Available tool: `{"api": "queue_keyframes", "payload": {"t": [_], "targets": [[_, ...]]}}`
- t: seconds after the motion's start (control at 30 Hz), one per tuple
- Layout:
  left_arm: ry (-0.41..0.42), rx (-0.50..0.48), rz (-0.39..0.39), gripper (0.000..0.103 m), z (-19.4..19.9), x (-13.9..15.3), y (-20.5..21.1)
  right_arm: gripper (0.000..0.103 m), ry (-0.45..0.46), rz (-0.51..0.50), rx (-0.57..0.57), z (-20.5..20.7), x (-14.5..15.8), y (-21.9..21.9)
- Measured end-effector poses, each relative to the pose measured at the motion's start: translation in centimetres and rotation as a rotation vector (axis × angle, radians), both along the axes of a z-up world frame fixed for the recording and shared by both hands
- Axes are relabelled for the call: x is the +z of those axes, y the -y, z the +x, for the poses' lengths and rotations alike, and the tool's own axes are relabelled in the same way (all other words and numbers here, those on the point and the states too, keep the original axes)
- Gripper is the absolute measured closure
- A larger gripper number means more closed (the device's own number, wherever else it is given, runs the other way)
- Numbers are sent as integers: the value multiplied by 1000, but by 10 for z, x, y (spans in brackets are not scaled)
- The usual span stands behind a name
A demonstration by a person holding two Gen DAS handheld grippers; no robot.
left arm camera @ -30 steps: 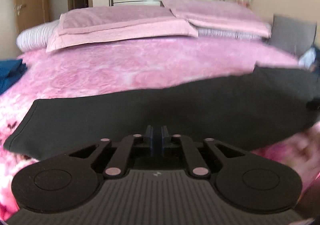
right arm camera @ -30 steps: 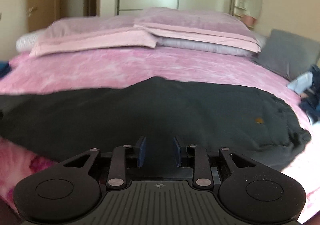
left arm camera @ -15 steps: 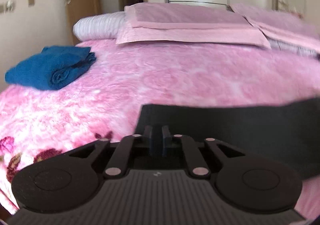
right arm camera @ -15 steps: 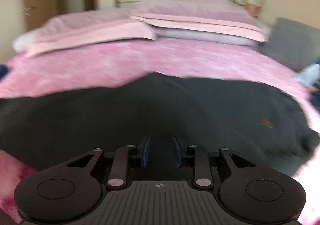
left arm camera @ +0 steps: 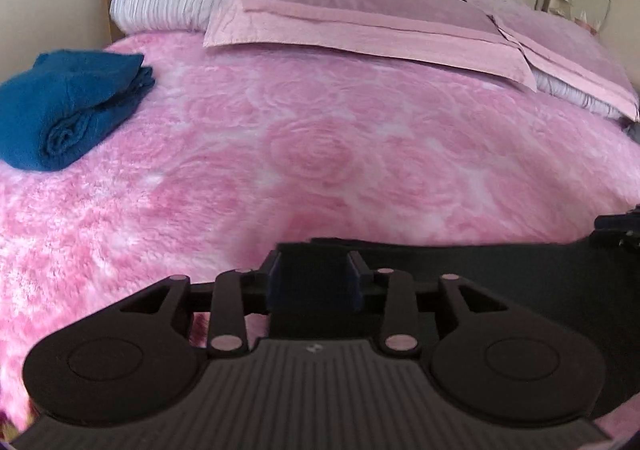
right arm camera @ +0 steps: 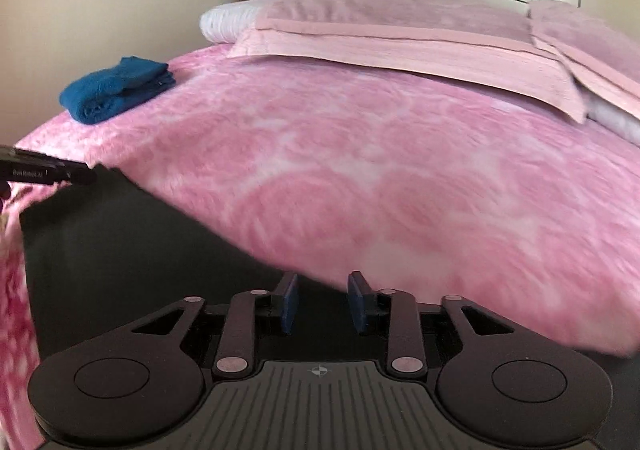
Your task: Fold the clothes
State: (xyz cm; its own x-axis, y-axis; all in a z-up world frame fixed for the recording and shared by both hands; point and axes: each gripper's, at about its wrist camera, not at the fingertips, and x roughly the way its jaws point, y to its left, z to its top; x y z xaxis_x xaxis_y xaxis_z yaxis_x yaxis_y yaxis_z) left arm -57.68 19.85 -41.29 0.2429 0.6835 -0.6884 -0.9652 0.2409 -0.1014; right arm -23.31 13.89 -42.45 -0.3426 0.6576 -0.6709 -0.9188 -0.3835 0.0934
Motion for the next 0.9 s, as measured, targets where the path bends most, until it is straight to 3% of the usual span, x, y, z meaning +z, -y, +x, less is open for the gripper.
{"api": "queue_keyframes", "payload": {"t": [0.03, 0.07, 0.2, 0.23, 0.27, 0.3, 0.33, 0.4, 0.53, 0.57, 0.63, 0.77, 0.9], "targets": [[14, -3, -13, 69, -4, -1, -4, 50, -12, -14, 6, 0, -2, -6], [32, -8, -24, 69, -8, -2, -7, 46, -24, -28, 11, 0, -4, -12], [90, -30, -36, 74, -18, -5, -13, 46, -84, -74, 45, 7, -10, -25], [97, -35, -21, 77, -18, -4, -11, 54, -102, -85, 58, 10, -11, -27], [103, -41, -6, 79, -18, -3, -10, 74, -111, -88, 76, 12, -10, -29], [110, -47, 9, 80, -18, -2, -9, 79, -112, -83, 98, 12, -8, -29], [117, -53, 23, 81, -18, -1, -8, 92, -107, -74, 118, 12, -5, -28], [130, -64, 53, 82, -19, 1, -5, 101, -83, -42, 141, 11, 0, -25], [131, -79, 106, 82, -16, 3, -2, 103, -74, 16, 136, 12, 5, -18], [85, -76, 97, 92, -12, -1, -5, 103, -69, 21, 125, 12, 5, -17], [5, -69, 79, 91, -3, -9, -10, 103, -36, 8, 83, 11, -1, -19], [-7, -12, 94, 91, -2, -7, 0, 103, -25, -34, 19, 10, -12, -21], [5, 35, 139, 92, 1, 13, 21, 103, -15, 12, -56, 12, 3, -6]]}}
